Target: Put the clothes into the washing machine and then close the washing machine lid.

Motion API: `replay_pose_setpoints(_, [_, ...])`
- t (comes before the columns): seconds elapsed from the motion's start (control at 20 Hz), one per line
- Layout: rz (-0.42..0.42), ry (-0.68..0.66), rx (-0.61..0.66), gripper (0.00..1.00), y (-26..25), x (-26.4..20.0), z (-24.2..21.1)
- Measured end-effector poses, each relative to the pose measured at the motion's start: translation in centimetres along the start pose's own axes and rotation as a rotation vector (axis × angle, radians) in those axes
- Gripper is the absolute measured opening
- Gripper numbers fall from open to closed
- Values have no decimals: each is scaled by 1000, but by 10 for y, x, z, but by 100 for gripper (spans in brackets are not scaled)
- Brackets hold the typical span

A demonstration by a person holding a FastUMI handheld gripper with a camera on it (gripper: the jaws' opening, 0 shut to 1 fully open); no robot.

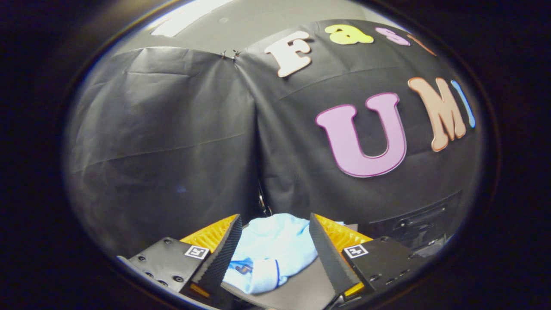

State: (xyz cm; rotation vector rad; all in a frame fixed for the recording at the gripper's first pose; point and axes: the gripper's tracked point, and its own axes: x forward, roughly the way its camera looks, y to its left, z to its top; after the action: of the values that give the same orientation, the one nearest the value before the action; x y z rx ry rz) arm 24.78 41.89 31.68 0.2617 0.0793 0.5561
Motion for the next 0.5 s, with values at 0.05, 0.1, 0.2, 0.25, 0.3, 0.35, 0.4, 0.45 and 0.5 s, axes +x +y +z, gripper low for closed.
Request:
replay_pose_setpoints(0.05, [-11,39,14,97,0,13,-8])
replay_pose_setpoints(0.1, [-24,79,24,97,-1,25,-19])
replay_pose_setpoints(0.2, [-66,155,23,98,-7,47,-38])
replay_pose_setpoints(0.25, [-93,193,18,98,-11,58,-48])
replay_pose_setpoints(0.3, [-112,231,5,98,-16,66,-60])
replay_pose_setpoints(0.35, [-134,264,-17,98,-21,74,-70])
replay_pose_setpoints(0.4, [-151,303,-46,98,-29,79,-84])
replay_pose_setpoints(0.45, [-162,331,-73,98,-32,85,-91])
replay_pose_setpoints(0.5, [-172,361,-101,98,-34,90,-98])
